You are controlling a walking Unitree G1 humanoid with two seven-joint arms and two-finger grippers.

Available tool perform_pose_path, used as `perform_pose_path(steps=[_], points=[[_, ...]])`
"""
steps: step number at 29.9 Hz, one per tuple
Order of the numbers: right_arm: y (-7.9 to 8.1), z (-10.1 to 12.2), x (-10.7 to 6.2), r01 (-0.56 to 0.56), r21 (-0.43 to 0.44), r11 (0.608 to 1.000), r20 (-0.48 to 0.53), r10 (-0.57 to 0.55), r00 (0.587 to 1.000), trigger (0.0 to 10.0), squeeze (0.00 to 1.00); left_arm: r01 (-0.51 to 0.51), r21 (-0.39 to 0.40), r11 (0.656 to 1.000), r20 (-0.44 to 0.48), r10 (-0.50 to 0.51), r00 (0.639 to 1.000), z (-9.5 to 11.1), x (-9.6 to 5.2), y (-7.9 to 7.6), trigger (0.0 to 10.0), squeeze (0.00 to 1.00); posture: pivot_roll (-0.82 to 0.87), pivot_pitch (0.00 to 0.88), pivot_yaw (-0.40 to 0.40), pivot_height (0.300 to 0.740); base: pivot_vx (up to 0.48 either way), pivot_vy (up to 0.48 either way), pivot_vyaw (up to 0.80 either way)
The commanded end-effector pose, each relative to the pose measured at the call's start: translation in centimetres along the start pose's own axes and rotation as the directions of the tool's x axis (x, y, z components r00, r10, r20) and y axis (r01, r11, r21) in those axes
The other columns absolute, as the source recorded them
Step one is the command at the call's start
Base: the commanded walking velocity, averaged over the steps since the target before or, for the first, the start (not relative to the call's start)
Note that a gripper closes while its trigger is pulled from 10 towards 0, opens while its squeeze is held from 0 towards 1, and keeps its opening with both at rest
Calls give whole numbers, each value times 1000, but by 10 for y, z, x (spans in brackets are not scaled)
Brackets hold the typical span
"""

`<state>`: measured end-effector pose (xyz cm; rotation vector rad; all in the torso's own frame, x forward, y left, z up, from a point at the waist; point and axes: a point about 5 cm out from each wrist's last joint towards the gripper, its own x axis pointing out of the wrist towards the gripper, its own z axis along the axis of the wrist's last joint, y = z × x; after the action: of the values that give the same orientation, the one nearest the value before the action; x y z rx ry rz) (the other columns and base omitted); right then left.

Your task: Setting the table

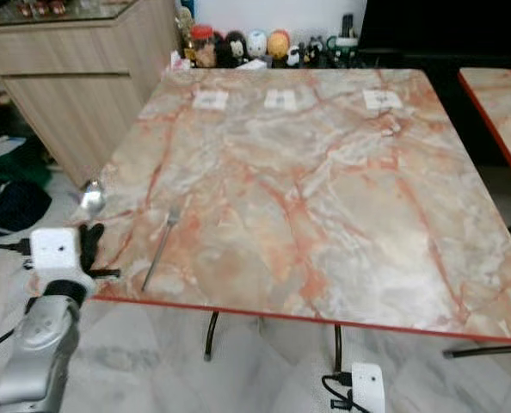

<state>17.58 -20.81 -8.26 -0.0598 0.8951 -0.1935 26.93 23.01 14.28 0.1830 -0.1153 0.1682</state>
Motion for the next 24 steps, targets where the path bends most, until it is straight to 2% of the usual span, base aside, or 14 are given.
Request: perform_pose_path(steps=[1, 10, 14, 18, 24], points=[[-1, -7, -1, -1, 8, 1000, -26, 1, 1000, 10000, 0, -5, 23, 1000, 33, 4, 999, 5, -4, 8, 10000, 0, -7, 34, 25, 732, 0, 0, 0], [1, -7, -1, -14, 19, 1000, -31, 14, 999, 10000, 0, 6, 41, 999, 47, -8, 999, 3, -4, 3, 10000, 0, -14, 21, 23, 732, 0, -65, 0], [0, -8, -1, -8, 25, 1000, -43, 9, 999, 10000, 0, 11, 30, 999, 51, -13, 999, 3, -2, -3, 10000, 0, -20, 13, 22, 732, 0, -474, 0], [1, -9, -1, -13, 21, 1000, -54, 14, 998, 10000, 0, 16, 26, 1000, 48, -17, 999, 2, -1, -5, 10000, 0, -21, 9, 22, 732, 0, -480, -653], [2, -10, -2, -22, 6, 1000, -46, 23, 999, 10000, 0, 20, 16, 1000, 40, -20, 999, 1, -2, -7, 10000, 0, -20, 7, 23, 732, 0, -476, 0]])
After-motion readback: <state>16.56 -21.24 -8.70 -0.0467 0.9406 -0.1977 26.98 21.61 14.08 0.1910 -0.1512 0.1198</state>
